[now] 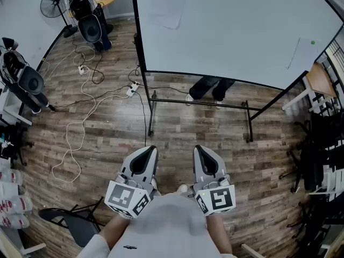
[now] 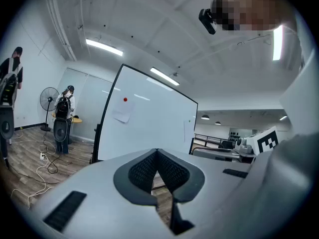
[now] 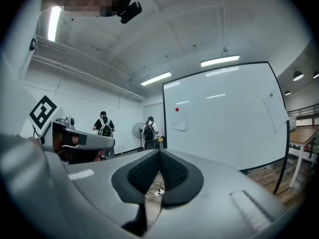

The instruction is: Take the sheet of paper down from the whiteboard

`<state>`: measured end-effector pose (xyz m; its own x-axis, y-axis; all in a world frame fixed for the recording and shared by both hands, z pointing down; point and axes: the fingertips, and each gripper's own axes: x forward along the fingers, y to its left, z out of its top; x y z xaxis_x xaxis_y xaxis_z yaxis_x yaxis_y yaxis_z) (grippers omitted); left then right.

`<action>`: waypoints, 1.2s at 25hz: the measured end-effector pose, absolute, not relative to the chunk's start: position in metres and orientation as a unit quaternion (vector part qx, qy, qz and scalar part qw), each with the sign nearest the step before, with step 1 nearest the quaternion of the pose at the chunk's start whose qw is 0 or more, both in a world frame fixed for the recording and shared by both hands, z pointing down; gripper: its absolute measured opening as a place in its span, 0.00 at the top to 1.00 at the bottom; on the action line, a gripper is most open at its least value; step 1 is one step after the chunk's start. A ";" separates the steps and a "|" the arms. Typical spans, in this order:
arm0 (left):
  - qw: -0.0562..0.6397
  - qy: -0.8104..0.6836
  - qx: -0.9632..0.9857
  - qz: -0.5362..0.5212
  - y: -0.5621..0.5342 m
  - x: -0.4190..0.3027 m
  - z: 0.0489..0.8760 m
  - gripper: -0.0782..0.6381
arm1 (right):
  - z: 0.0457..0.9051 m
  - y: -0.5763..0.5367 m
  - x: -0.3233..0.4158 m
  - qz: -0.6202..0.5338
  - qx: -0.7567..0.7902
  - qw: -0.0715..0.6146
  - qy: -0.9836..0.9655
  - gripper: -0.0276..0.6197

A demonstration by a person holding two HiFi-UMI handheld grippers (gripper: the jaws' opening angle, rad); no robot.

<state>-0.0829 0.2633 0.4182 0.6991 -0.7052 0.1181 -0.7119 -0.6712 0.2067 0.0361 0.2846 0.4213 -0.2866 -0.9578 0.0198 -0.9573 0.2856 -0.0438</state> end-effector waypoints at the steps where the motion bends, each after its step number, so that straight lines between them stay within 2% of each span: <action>1: 0.118 -0.388 0.914 0.014 0.262 -0.082 0.418 0.88 | 0.421 0.283 0.037 -0.023 -0.597 0.004 0.802 0.94; 14: 0.125 -0.384 0.915 0.015 0.259 -0.102 0.422 0.88 | 0.427 0.278 0.024 -0.047 -0.606 0.021 0.794 0.94; 30: 0.143 -0.387 0.911 0.006 0.223 -0.208 0.437 0.88 | 0.443 0.237 -0.051 -0.047 -0.634 0.018 0.772 0.94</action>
